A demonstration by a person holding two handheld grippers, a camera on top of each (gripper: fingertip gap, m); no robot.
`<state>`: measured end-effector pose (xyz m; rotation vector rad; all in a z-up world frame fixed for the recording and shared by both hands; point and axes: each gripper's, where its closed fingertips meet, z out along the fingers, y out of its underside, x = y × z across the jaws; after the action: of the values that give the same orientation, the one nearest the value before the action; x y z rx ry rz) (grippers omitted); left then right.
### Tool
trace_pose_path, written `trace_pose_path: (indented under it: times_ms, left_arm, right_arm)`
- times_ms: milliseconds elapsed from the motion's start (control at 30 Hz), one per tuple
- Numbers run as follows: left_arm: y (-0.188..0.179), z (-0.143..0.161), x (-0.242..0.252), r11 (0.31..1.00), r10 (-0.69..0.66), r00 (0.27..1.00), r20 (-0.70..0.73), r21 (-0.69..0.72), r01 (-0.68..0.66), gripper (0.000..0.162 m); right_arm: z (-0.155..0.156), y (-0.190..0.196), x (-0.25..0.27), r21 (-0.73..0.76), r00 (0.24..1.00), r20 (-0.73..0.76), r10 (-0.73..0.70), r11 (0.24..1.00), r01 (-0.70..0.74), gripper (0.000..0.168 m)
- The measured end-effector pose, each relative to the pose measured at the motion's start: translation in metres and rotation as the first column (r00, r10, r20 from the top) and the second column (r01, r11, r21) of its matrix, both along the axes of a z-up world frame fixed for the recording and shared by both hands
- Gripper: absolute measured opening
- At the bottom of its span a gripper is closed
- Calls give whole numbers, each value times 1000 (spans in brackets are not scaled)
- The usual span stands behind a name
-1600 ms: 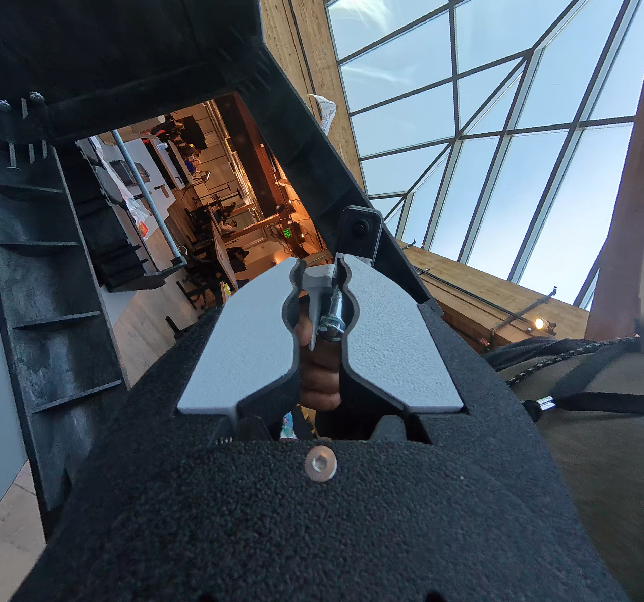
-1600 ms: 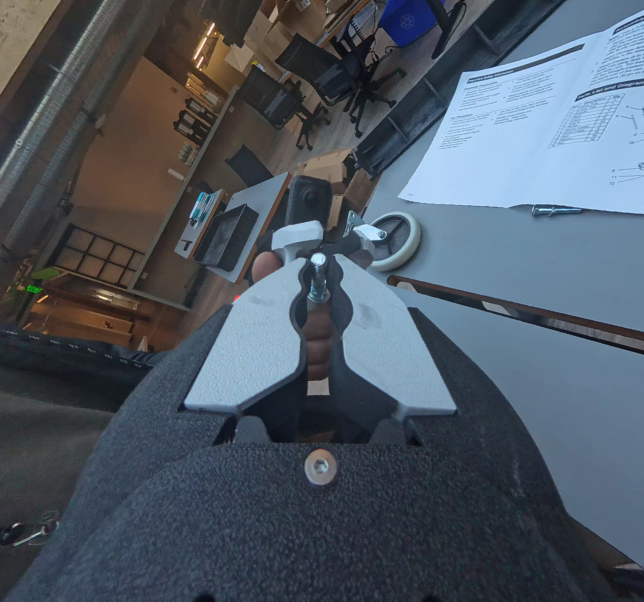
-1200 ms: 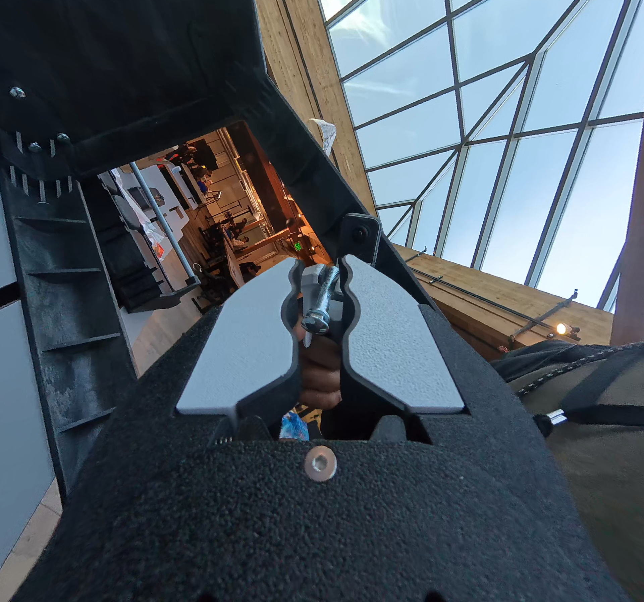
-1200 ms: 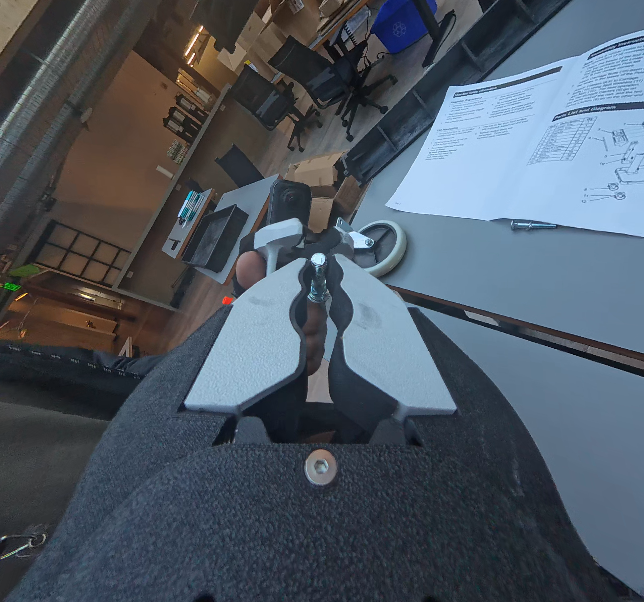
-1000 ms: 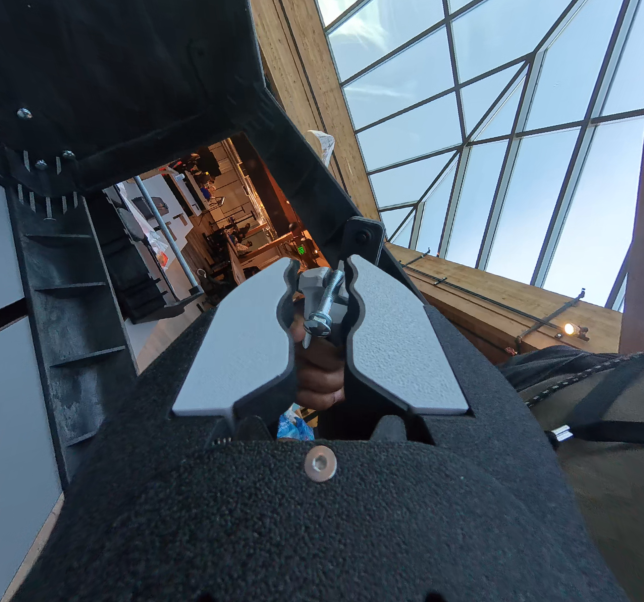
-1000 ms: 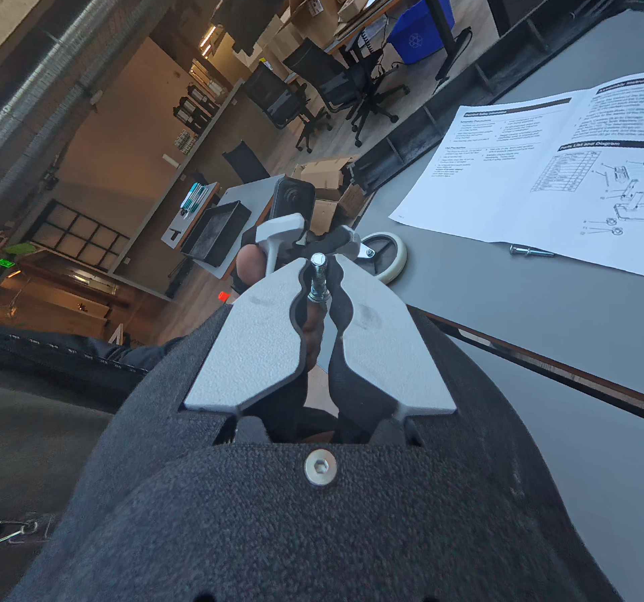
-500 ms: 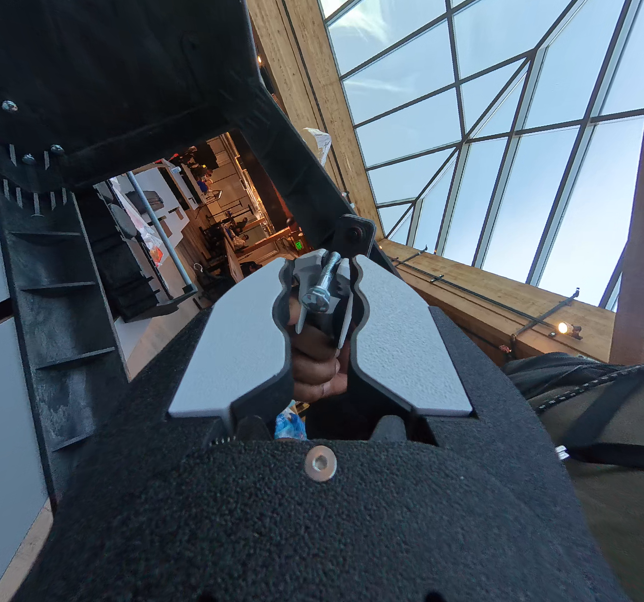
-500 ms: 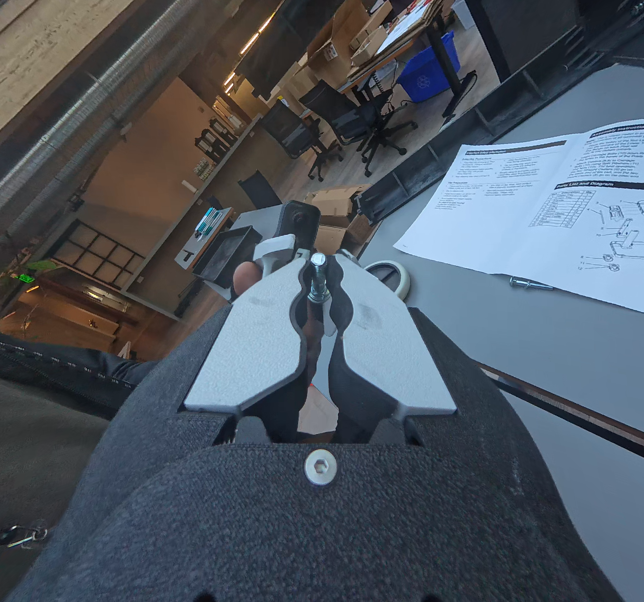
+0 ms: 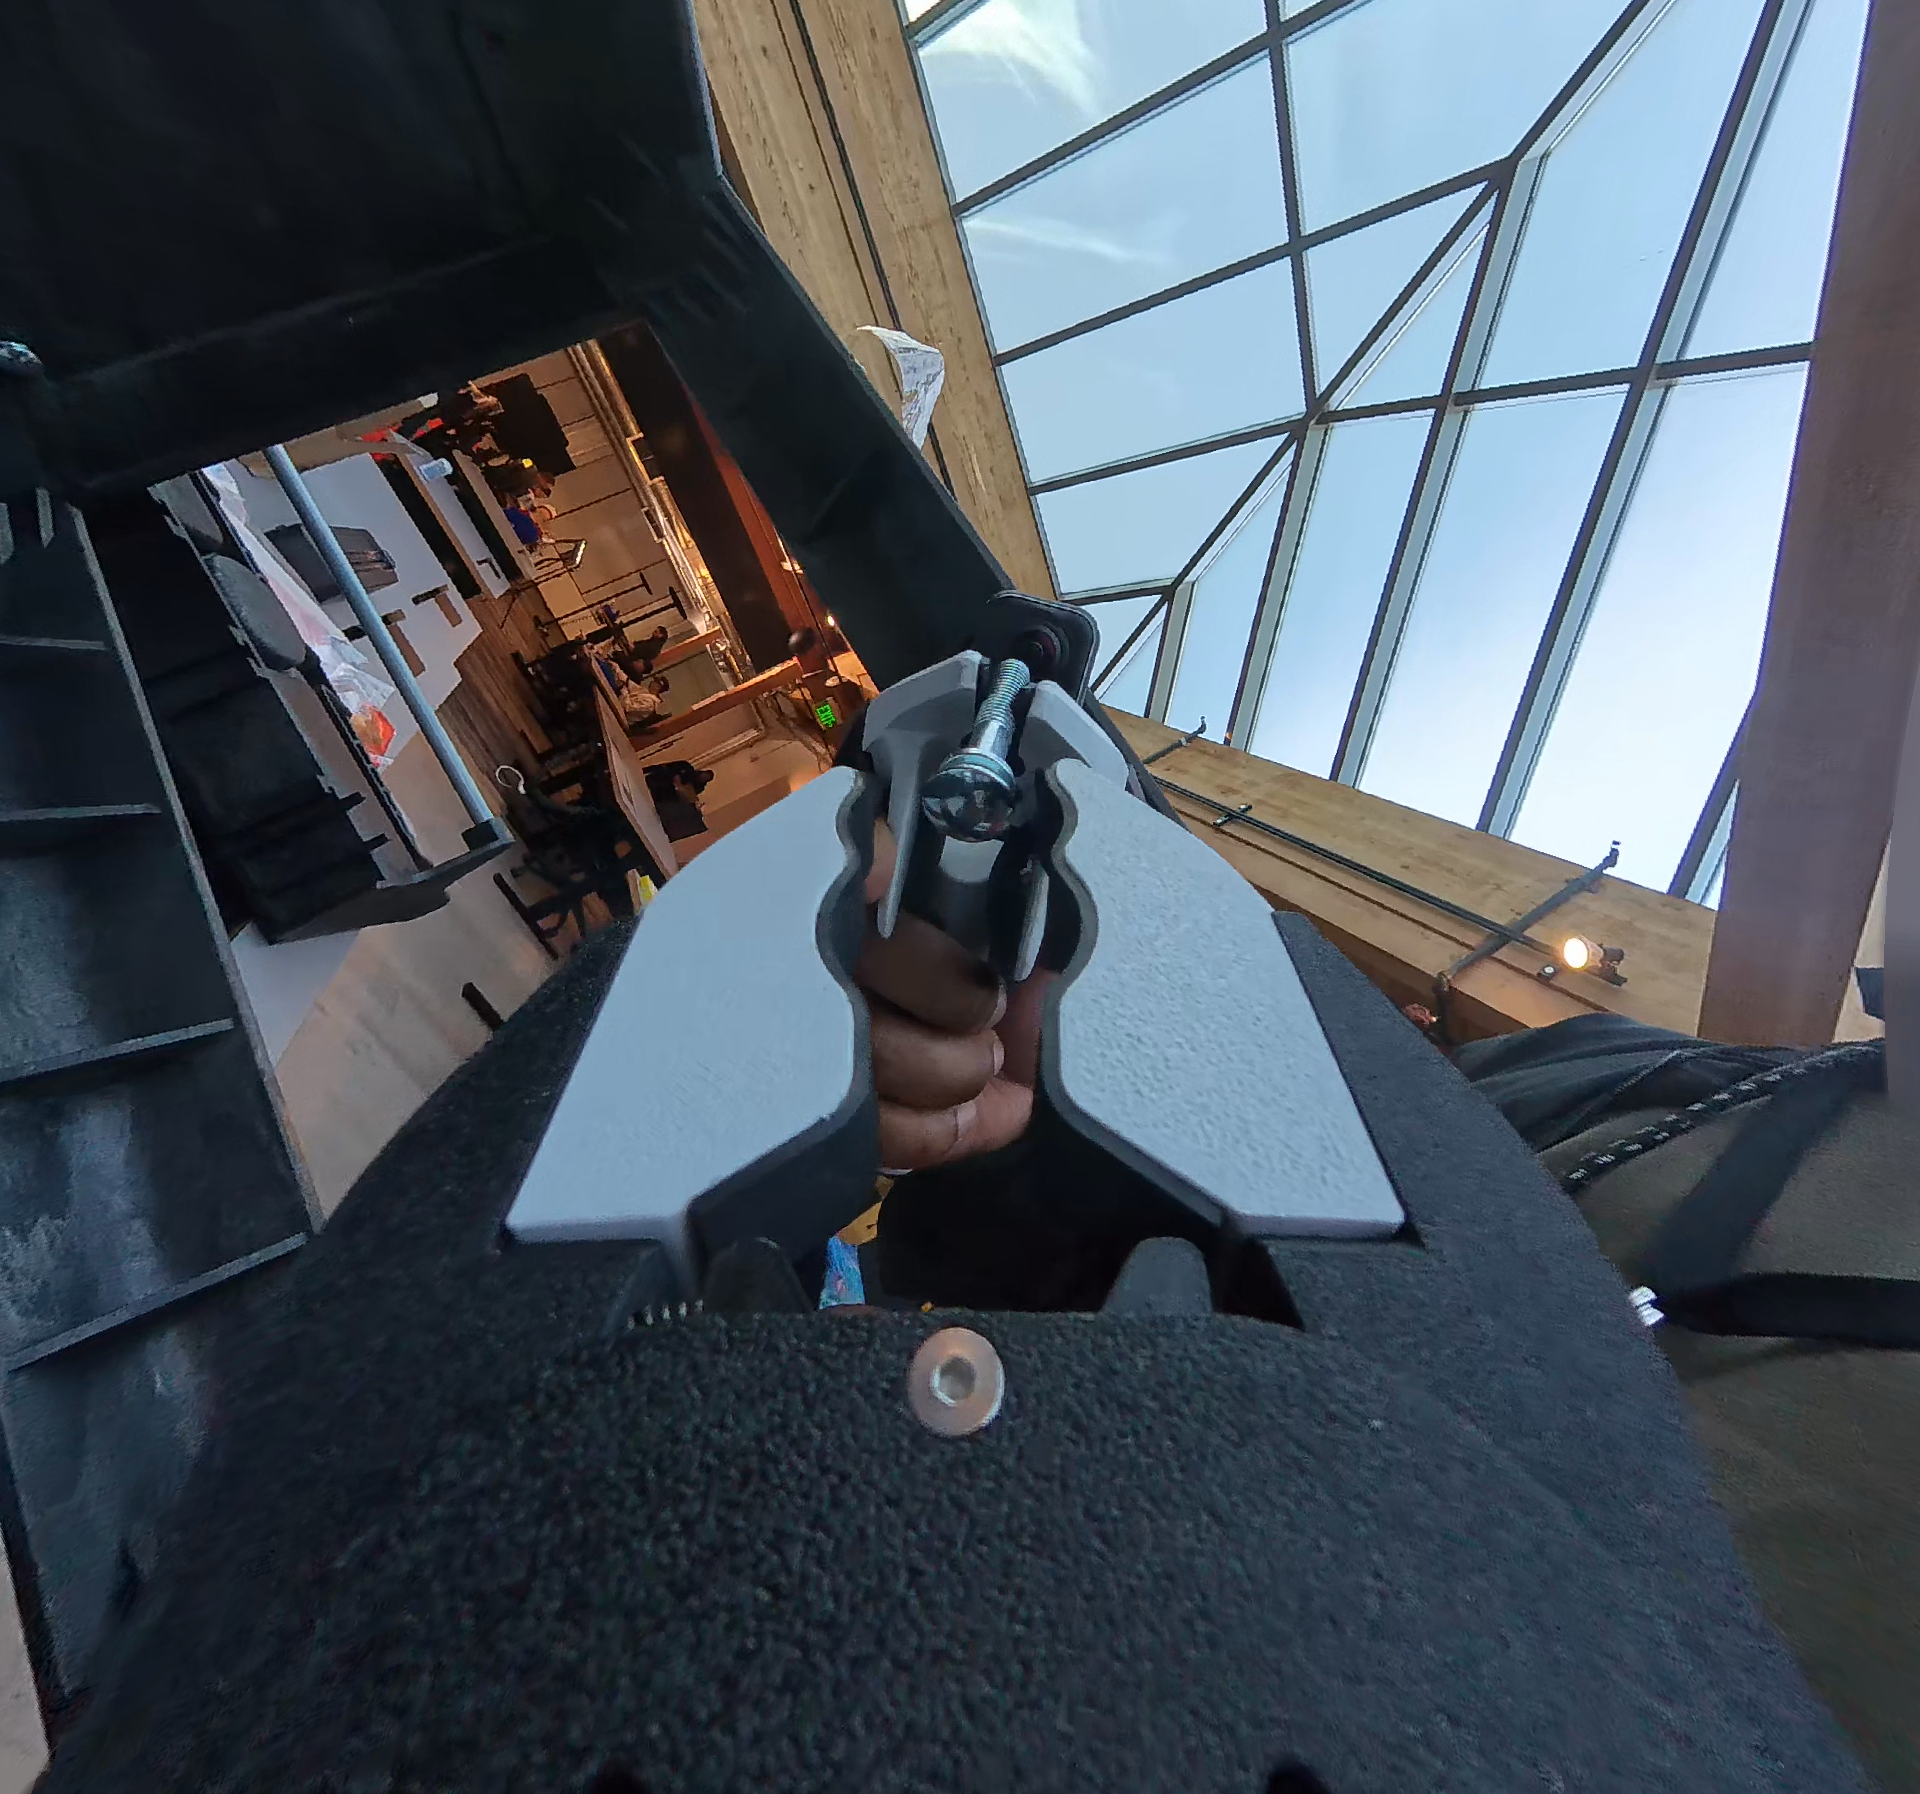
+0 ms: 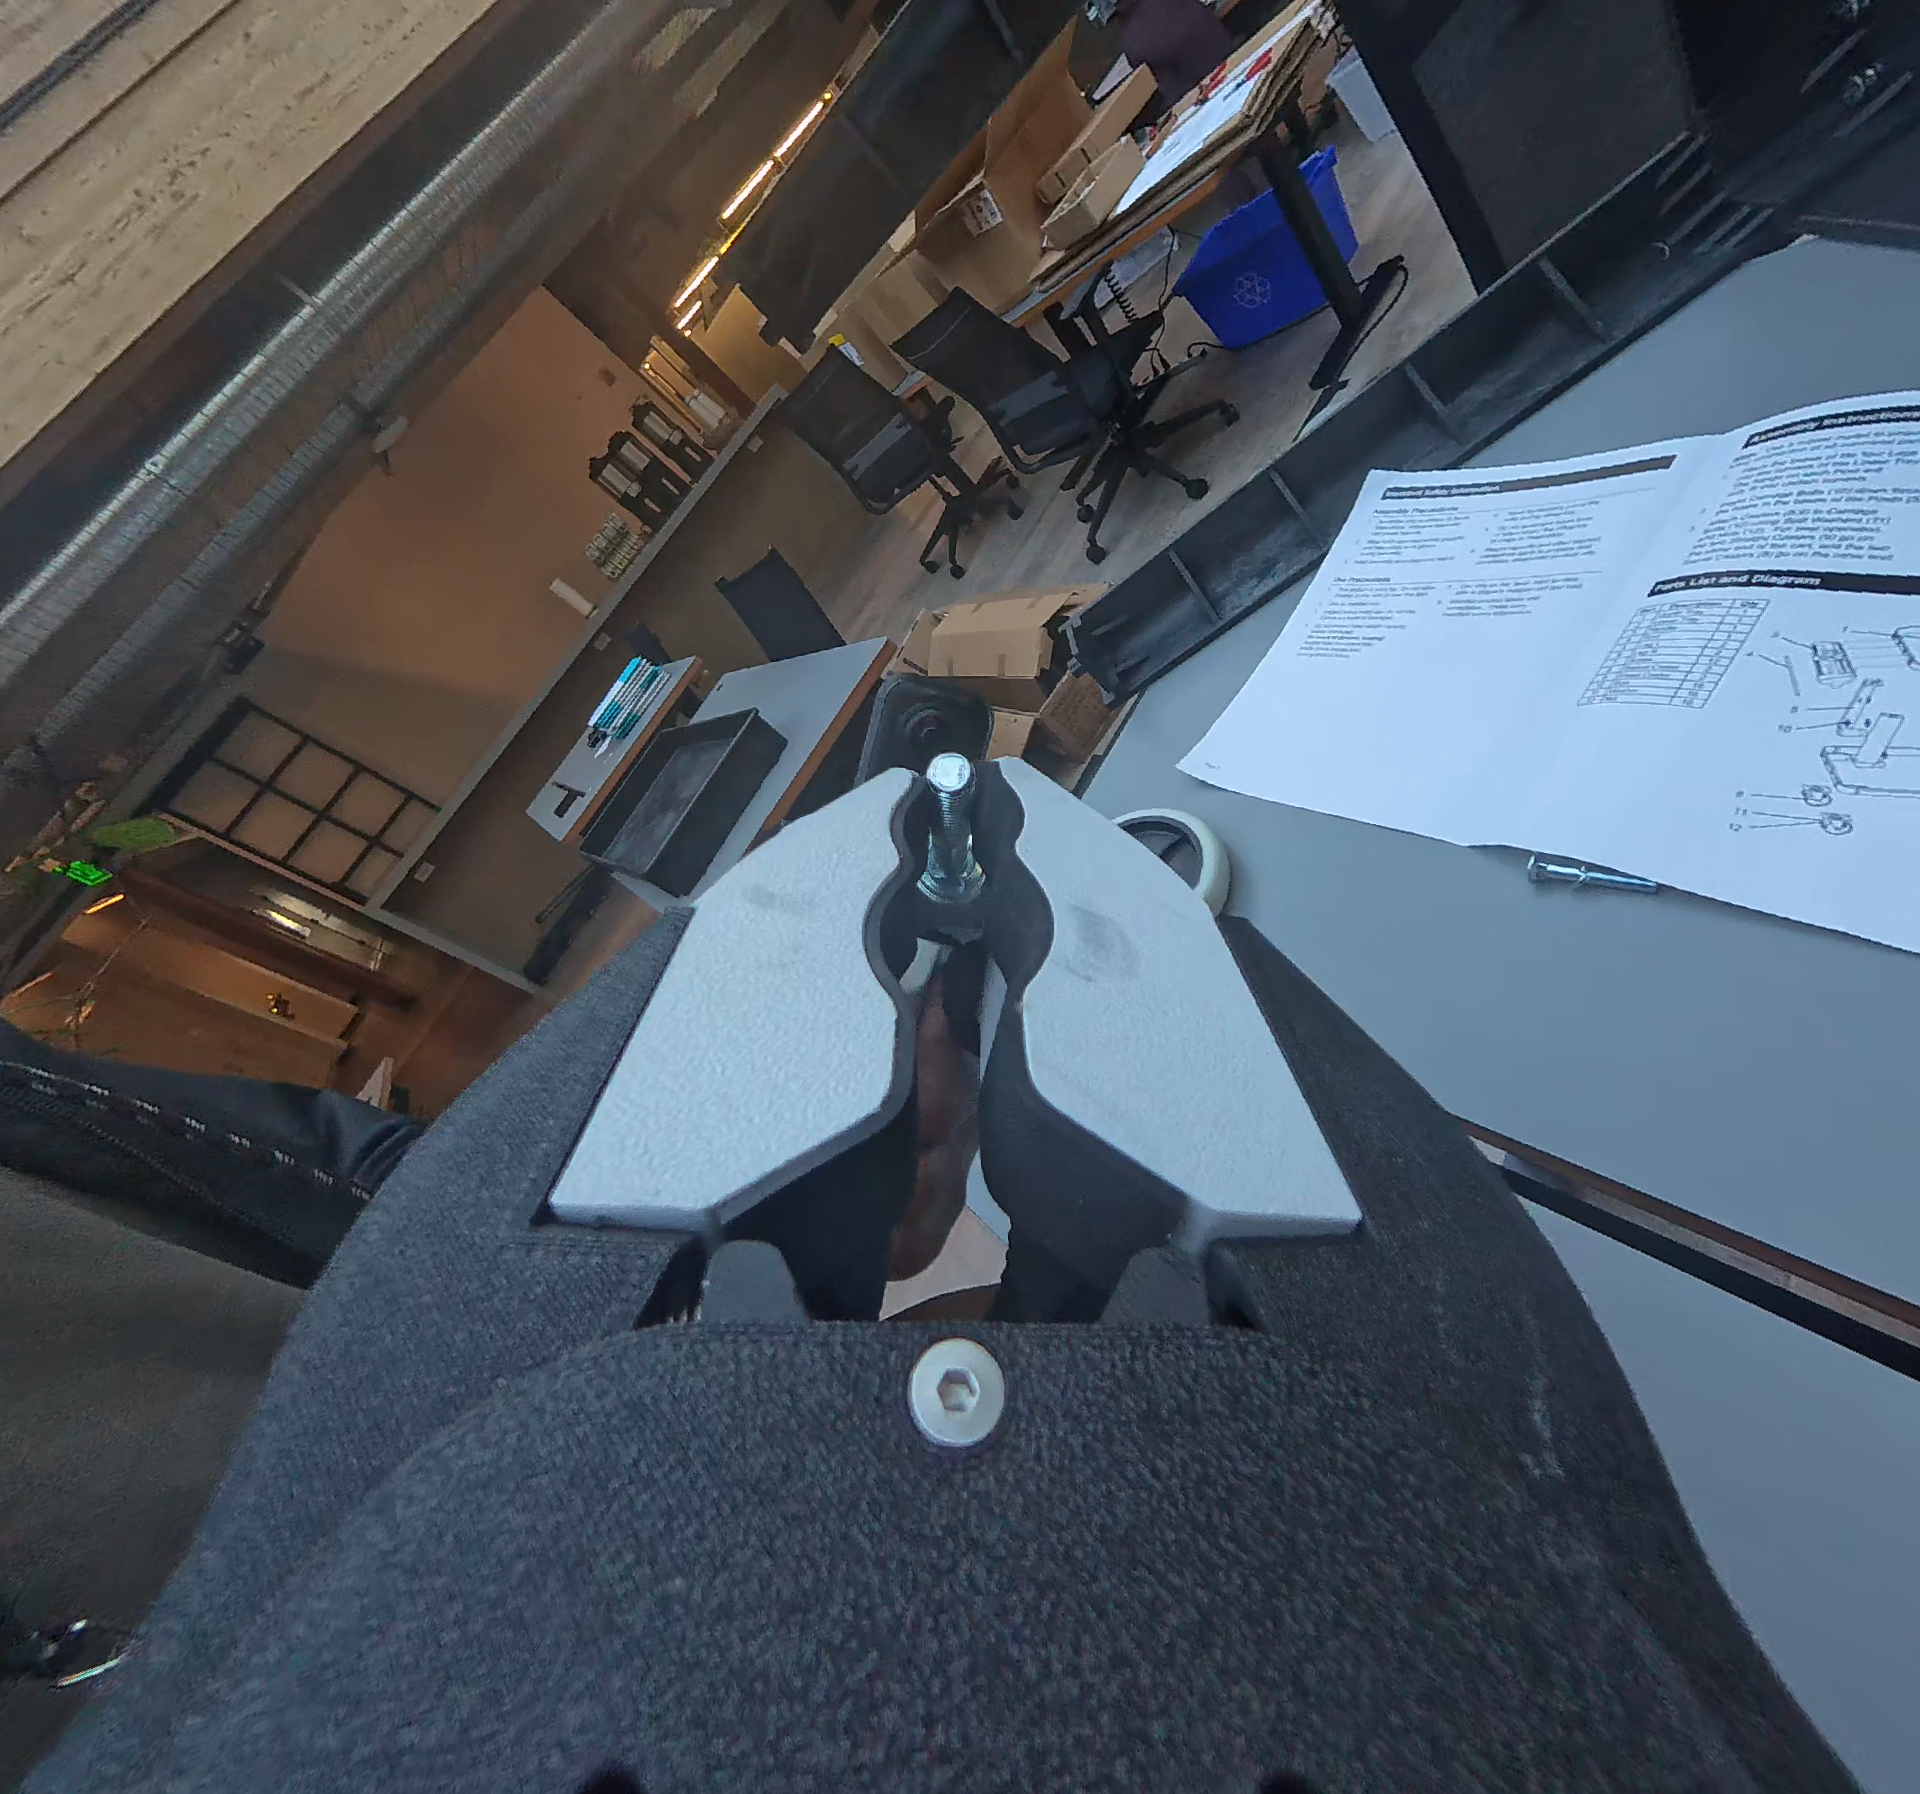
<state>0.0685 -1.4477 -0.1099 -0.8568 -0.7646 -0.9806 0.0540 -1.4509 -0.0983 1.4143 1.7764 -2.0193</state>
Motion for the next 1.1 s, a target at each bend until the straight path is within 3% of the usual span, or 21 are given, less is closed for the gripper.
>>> trace_pose_path:
  times_ms: [300,767,967,1100]
  left_arm:
    - [-2,6,0,996,-10,999,30,87,7,25]
    - [2,8,-4,995,-25,999,28,99,22,17]
    - [4,6,-13,998,35,999,-9,54,-35,17]
    - [7,8,-16,997,58,998,-22,55,-57,16]
  right_arm:
    - [3,0,0,-36,1000,-2,-18,999,18,11]
    - [1,0,-7,-43,999,6,-37,998,37,11]
    - [-1,3,-11,-44,998,16,-54,998,55,11]
    - [-5,11,-8,-60,998,27,-63,996,64,23]
